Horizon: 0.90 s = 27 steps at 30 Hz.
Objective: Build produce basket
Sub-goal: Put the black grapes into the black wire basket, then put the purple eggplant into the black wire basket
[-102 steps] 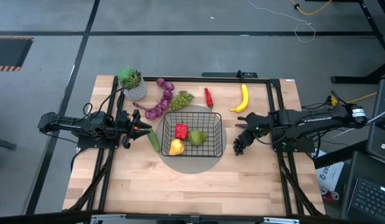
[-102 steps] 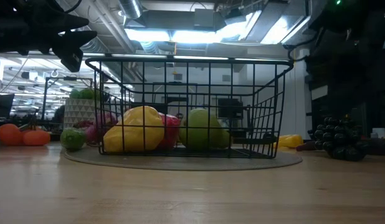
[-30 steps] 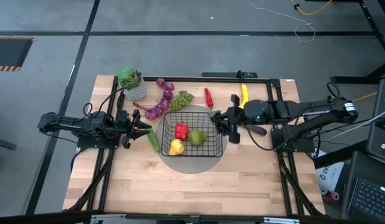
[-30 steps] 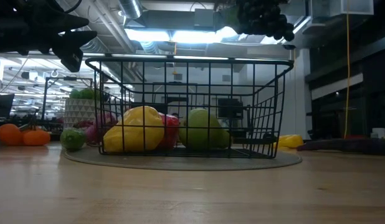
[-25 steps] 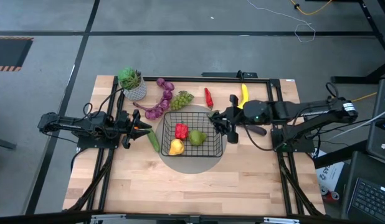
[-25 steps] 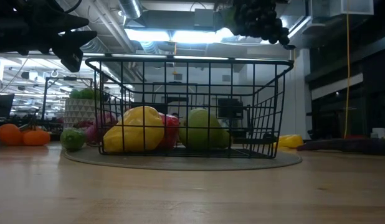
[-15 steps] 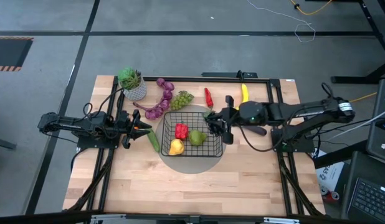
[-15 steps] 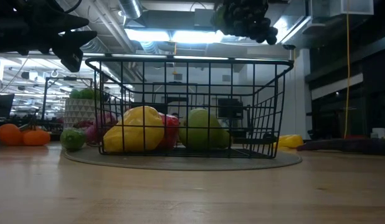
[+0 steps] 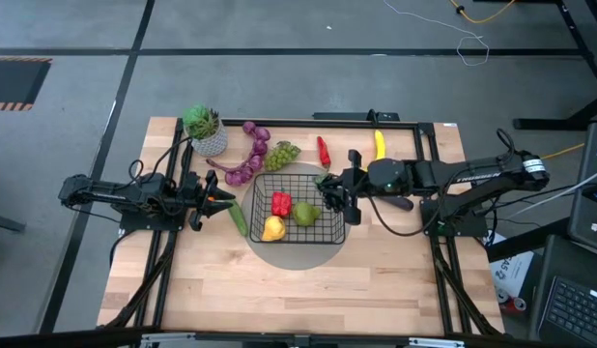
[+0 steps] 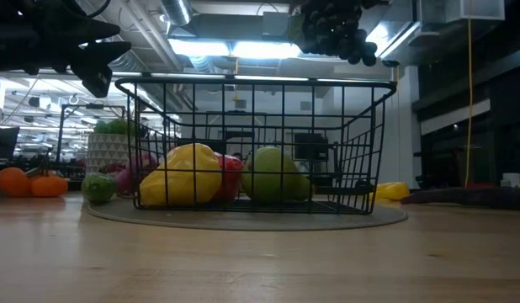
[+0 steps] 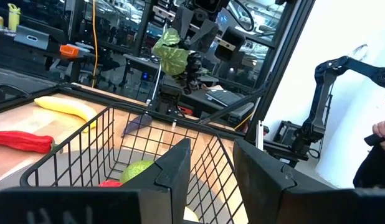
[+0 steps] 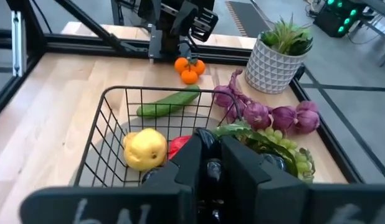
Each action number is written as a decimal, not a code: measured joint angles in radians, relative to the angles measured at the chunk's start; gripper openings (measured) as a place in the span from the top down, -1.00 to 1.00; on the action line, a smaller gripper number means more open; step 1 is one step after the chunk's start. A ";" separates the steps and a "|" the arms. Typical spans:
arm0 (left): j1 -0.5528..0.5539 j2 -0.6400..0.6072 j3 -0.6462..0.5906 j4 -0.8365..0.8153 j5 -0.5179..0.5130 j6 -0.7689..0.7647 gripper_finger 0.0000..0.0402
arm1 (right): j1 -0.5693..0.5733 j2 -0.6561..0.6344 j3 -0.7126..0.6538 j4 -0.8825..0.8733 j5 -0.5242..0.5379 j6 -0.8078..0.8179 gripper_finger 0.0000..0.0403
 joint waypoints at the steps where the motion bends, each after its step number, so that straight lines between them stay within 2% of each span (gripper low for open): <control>1: 0.000 0.000 0.000 0.000 0.000 0.000 0.43 | 0.003 0.000 0.000 -0.002 0.001 -0.006 0.73; 10: 0.000 0.000 0.000 0.000 0.000 0.000 0.43 | 0.044 0.000 0.000 0.014 -0.004 -0.039 0.47; 13: 0.000 0.000 0.000 0.000 0.000 0.000 0.43 | 0.048 0.000 0.000 0.048 -0.070 -0.067 0.40; 17: 0.000 0.000 0.000 0.000 0.000 0.000 0.43 | 0.048 -0.001 0.000 0.054 -0.138 -0.100 0.37; 27: 0.000 0.000 0.000 0.000 0.000 0.000 0.43 | 0.048 -0.001 0.000 0.052 -0.140 -0.132 0.37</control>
